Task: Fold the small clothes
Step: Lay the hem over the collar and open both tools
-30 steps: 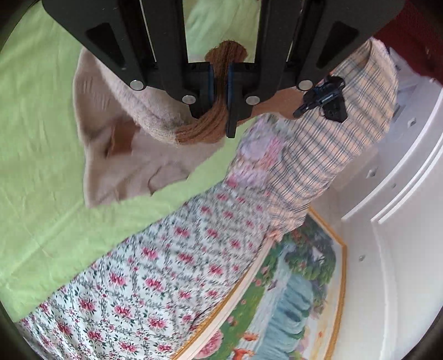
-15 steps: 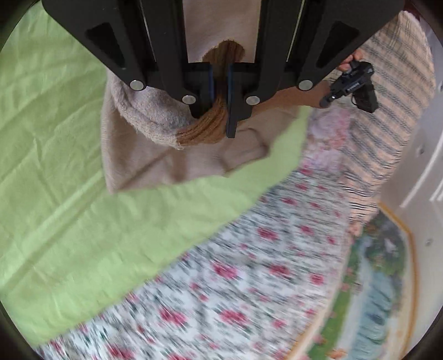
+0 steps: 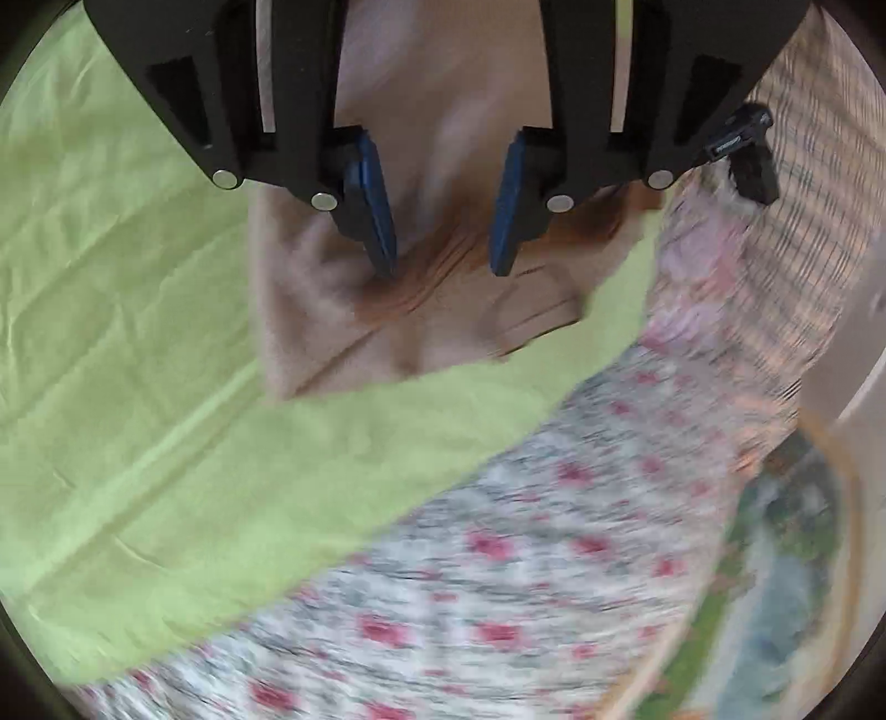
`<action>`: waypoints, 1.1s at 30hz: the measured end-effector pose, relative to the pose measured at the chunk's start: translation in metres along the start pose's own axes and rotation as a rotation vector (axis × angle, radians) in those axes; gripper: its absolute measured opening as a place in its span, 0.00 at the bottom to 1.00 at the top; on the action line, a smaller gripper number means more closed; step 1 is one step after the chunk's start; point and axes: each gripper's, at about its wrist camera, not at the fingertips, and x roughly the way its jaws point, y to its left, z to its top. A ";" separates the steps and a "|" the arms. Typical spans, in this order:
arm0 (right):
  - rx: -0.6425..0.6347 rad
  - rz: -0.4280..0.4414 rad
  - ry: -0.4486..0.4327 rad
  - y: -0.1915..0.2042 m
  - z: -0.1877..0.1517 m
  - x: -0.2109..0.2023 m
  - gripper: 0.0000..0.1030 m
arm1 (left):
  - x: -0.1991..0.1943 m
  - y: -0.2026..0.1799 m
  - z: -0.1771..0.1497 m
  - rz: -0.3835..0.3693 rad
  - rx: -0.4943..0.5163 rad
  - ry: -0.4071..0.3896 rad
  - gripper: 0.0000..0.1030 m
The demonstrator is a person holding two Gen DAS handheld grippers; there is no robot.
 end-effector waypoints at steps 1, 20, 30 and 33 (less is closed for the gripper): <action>-0.048 0.013 0.068 0.012 -0.009 0.011 0.37 | 0.008 -0.014 -0.009 -0.007 0.027 0.028 0.27; -0.006 -0.222 -0.002 0.003 -0.007 -0.001 0.35 | -0.024 0.050 0.021 0.176 -0.156 -0.083 0.25; 0.038 -0.086 0.052 0.039 -0.112 -0.031 0.37 | -0.074 0.001 -0.105 0.080 -0.200 -0.050 0.40; 0.060 -0.067 0.062 0.045 -0.127 -0.033 0.38 | -0.077 0.000 -0.133 0.076 -0.234 -0.033 0.42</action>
